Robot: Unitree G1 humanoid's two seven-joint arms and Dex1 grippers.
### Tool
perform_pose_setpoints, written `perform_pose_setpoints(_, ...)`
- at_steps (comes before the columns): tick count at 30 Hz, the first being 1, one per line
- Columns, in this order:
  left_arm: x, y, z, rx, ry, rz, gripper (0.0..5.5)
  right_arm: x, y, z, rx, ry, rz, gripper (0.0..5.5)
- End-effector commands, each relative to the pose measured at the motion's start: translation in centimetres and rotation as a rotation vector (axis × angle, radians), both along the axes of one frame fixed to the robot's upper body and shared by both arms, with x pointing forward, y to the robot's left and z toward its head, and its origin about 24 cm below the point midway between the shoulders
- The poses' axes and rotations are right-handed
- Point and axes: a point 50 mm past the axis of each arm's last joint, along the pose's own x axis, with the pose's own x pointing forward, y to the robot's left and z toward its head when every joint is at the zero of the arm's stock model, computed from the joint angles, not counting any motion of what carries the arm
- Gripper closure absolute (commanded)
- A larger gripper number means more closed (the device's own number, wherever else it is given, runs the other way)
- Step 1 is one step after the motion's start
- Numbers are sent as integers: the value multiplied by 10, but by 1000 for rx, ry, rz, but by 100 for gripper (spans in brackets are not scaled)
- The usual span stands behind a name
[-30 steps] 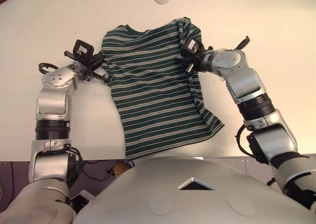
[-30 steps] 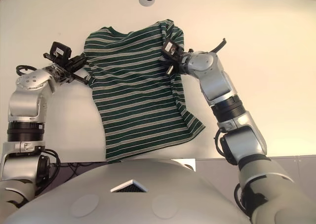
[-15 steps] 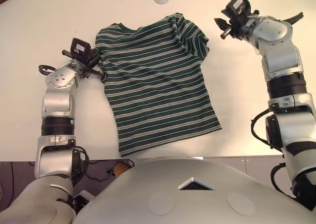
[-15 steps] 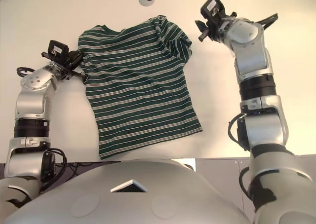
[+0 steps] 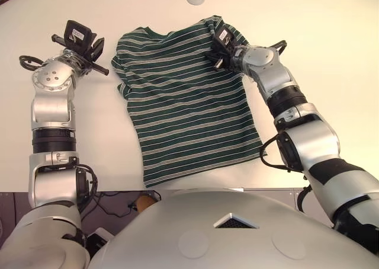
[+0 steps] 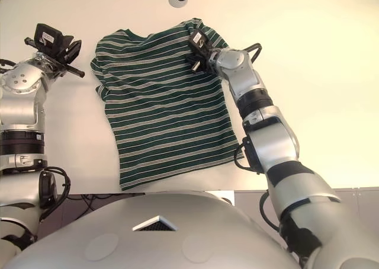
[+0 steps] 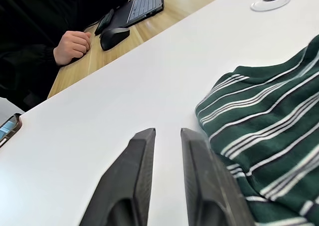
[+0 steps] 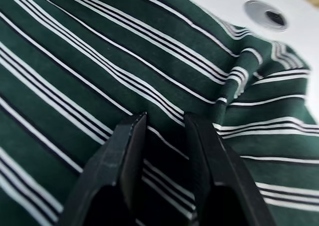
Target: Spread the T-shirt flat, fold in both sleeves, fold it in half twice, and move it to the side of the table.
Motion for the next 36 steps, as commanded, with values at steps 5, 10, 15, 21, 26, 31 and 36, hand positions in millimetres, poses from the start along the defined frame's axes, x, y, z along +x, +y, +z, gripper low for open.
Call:
perform_pose_setpoints(5, -8, -6, -16, -268, 67, 49, 462, -9, -81, -16, -244, -23, -113, 411)
perform_pose_setpoints(10, 1, -18, -21, -445, 105, 75, 462, 15, -30, 39, -11, -386, -71, 411)
perform_pose_setpoints(15, 0, -39, -20, -609, 190, -27, 391, -2, 24, 40, 130, -345, 97, 411)
perform_pose_setpoints(21, -5, -50, -37, -723, 326, -45, 387, -42, 46, -26, 11, 91, 309, 411)
perform_pose_setpoints(26, -17, -55, -40, -748, 405, -144, 387, -59, 43, -41, -61, 229, 426, 411)
perform_pose_setpoints(31, -31, -54, -49, -624, 484, -201, 387, -52, 40, -39, -62, 219, 349, 411)
perform_pose_setpoints(36, -29, -49, -51, -525, 459, -202, 416, -48, 34, -40, -72, 212, 312, 411)
